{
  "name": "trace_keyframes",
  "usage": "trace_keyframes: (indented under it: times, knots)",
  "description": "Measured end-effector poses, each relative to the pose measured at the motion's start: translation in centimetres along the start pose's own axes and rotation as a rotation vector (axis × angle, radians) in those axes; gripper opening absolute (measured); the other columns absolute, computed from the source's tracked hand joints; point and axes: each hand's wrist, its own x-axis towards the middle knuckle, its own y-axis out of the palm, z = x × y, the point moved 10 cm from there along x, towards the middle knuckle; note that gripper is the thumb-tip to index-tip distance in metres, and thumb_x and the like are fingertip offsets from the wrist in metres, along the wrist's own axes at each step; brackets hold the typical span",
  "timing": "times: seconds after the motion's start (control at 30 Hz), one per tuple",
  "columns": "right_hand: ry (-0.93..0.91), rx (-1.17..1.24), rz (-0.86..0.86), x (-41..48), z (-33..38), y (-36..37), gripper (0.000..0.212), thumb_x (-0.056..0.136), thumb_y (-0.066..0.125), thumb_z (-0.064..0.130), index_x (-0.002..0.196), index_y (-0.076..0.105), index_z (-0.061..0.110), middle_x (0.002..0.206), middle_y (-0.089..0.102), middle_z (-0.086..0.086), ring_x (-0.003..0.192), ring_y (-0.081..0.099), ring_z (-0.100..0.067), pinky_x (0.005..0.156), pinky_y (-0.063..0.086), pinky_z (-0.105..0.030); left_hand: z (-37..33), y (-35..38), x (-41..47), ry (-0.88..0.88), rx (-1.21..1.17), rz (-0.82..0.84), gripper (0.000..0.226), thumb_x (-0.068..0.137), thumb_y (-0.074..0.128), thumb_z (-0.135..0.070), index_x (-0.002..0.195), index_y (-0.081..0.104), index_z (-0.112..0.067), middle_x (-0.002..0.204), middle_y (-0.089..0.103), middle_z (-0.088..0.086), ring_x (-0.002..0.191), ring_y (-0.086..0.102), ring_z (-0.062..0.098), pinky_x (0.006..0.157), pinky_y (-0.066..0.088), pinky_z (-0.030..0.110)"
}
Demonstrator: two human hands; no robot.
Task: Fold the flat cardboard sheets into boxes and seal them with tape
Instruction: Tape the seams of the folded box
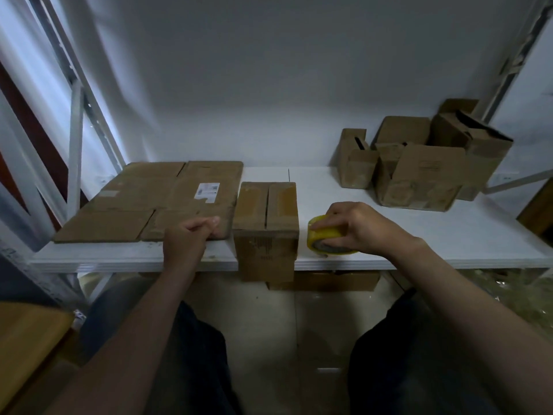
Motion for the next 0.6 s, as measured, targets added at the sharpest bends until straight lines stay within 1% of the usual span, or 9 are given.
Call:
trace_keyframes:
  times: [0.13, 0.23, 0.33, 0.43, 0.53, 0.6]
  knots:
    - [-0.004, -0.039, 0.009, 1.0, -0.8, 0.7, 0.034, 0.084, 0.081, 0.039, 0.117, 0.075, 0.036, 0.097, 0.063, 0.001, 0.087, 0.058, -0.021, 0.075, 0.051, -0.037, 1.2, 1.1, 0.2, -0.044, -0.013, 0.007, 0.011, 0.09, 0.073, -0.037, 0.081, 0.067, -0.038, 0.087, 0.069, -0.016, 0.092, 0.064, 0.017, 0.092, 0.051, 0.041]
    - [0.001, -0.056, 0.037, 1.8, -1.4, 1.5, 0.035, 0.085, 0.079, 0.039, 0.119, 0.074, 0.035, 0.097, 0.063, 0.001, 0.088, 0.057, -0.021, 0.075, 0.05, -0.035, 2.3, 1.6, 0.6, -0.075, -0.036, 0.004, 0.01, 0.09, 0.072, -0.036, 0.081, 0.07, -0.036, 0.09, 0.072, -0.012, 0.097, 0.065, 0.019, 0.09, 0.053, 0.04]
    - [-0.015, -0.049, 0.039, 2.6, -1.6, 2.6, 0.034, 0.085, 0.08, 0.039, 0.118, 0.075, 0.035, 0.096, 0.063, 0.001, 0.087, 0.058, -0.021, 0.075, 0.05, -0.036, 3.5, 1.6, 1.0, -0.081, -0.03, -0.028, 0.014, 0.09, 0.073, -0.036, 0.079, 0.077, -0.028, 0.084, 0.074, -0.012, 0.092, 0.066, 0.012, 0.092, 0.055, 0.044]
    - [-0.018, -0.042, 0.038, 3.3, -2.1, 3.9, 0.033, 0.084, 0.08, 0.038, 0.117, 0.075, 0.036, 0.095, 0.064, 0.001, 0.086, 0.059, -0.022, 0.075, 0.051, -0.036, 4.4, 1.8, 1.5, -0.083, -0.023, -0.064, 0.014, 0.092, 0.071, -0.034, 0.083, 0.078, -0.026, 0.082, 0.074, -0.012, 0.086, 0.065, 0.005, 0.092, 0.055, 0.044]
    - [0.009, -0.04, 0.044, 3.9, -2.9, 4.9, 0.034, 0.085, 0.08, 0.037, 0.118, 0.075, 0.035, 0.098, 0.066, 0.001, 0.087, 0.059, -0.021, 0.076, 0.051, -0.036, 5.2, 2.3, 2.6, -0.077, -0.015, -0.082, 0.014, 0.093, 0.07, -0.032, 0.084, 0.077, -0.024, 0.083, 0.074, -0.009, 0.085, 0.066, 0.008, 0.09, 0.057, 0.047]
    - [0.017, -0.025, 0.031, 4.2, -3.3, 5.3, 0.035, 0.085, 0.079, 0.038, 0.119, 0.075, 0.035, 0.099, 0.066, 0.001, 0.088, 0.059, -0.02, 0.076, 0.051, -0.035, 5.7, 2.9, 3.3, -0.087, -0.033, -0.09, 0.011, 0.094, 0.069, -0.031, 0.095, 0.076, -0.022, 0.09, 0.074, -0.006, 0.087, 0.067, 0.012, 0.089, 0.058, 0.049]
